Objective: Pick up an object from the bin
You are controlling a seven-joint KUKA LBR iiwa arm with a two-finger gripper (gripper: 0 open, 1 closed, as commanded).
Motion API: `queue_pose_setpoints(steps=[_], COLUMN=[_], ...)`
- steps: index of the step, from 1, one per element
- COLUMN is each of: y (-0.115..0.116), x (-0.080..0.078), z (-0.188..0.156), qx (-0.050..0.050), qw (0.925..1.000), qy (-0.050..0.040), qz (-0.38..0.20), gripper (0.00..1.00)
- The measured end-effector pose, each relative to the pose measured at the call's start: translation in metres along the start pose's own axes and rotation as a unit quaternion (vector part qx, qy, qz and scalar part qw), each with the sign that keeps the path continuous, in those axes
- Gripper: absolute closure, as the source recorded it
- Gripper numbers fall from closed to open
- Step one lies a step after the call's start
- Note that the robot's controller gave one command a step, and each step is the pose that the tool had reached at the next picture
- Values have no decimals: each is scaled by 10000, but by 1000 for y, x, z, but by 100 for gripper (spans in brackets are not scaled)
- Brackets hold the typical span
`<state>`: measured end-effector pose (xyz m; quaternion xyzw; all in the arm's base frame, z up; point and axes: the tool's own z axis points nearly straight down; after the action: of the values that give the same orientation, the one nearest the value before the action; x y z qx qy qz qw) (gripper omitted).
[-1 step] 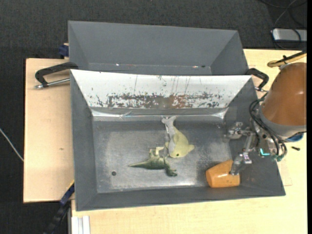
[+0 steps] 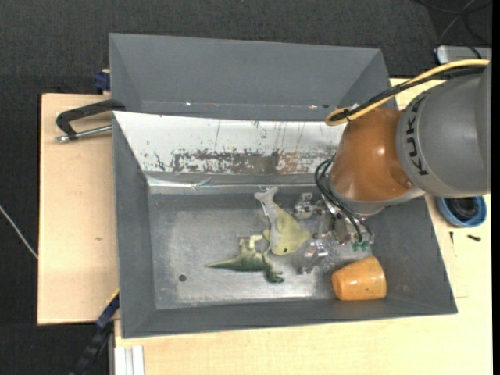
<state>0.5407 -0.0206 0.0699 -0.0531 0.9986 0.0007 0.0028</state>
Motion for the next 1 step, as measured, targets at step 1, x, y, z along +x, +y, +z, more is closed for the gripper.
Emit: queue_pose_setpoints(steps=[1], y=[20], x=[-34], z=[-32], qx=[1], qw=[9971], qy=[-25], qz=[-757], gripper=[0])
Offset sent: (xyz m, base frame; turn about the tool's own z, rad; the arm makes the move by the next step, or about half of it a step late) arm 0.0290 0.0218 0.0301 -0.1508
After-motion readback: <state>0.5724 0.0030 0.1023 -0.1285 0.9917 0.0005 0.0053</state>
